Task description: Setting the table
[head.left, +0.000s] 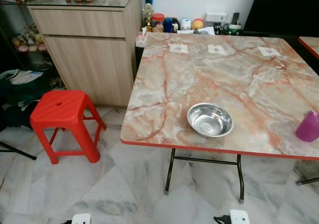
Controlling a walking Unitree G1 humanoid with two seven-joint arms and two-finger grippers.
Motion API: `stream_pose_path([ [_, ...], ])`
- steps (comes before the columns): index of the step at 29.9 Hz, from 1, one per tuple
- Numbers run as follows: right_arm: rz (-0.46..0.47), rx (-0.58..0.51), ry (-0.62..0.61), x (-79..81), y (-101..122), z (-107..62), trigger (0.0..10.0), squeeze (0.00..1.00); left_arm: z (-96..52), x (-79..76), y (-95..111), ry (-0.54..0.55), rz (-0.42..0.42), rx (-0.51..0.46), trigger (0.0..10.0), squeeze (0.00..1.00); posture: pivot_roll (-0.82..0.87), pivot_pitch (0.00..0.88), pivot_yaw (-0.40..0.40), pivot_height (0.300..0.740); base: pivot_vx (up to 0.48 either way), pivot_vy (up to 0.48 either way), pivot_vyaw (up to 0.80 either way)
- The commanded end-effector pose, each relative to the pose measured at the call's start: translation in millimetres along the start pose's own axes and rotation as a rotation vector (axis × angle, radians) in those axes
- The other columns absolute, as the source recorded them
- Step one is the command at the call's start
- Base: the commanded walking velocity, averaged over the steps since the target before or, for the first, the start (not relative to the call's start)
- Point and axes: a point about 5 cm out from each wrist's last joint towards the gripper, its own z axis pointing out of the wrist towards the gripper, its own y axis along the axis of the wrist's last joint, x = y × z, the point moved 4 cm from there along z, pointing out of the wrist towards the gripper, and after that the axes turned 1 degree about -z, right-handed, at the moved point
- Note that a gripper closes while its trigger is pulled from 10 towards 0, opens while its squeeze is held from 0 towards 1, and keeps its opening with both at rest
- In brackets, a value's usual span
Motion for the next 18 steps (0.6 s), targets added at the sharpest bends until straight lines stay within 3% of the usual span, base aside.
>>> stream_pose_path([
  [1, 0.030, -0.037, -0.012, -0.7, 7, 0.5, 10.0, 0.00, -2.6, 3.5, -9, 0.011, 0.000, 0.029, 10.0, 0.00, 0.03, 0.076, -0.023, 0.740, 0.000, 0.000, 0.00],
  [11, 0.150, -0.333, -0.085, -16.0, 62, -3.9, 10.0, 0.00, -2.5, 3.0, -9, 0.013, -0.006, 0.027, 10.0, 0.00, 0.02, 0.078, -0.037, 0.740, 0.000, 0.000, 0.00],
  [15, 0.176, -0.543, -0.130, -26.7, 87, -23.0, 10.0, 0.00, -2.4, 2.9, -9, 0.013, -0.007, 0.026, 10.0, 0.00, 0.01, 0.080, -0.040, 0.740, 0.000, 0.000, 0.00],
  [18, 0.162, -0.611, -0.135, -27.3, 92, -36.6, 10.0, 0.00, -2.3, 2.8, -9, 0.013, -0.008, 0.025, 10.0, 0.00, 0.01, 0.082, -0.044, 0.740, 0.000, 0.000, 0.00],
])
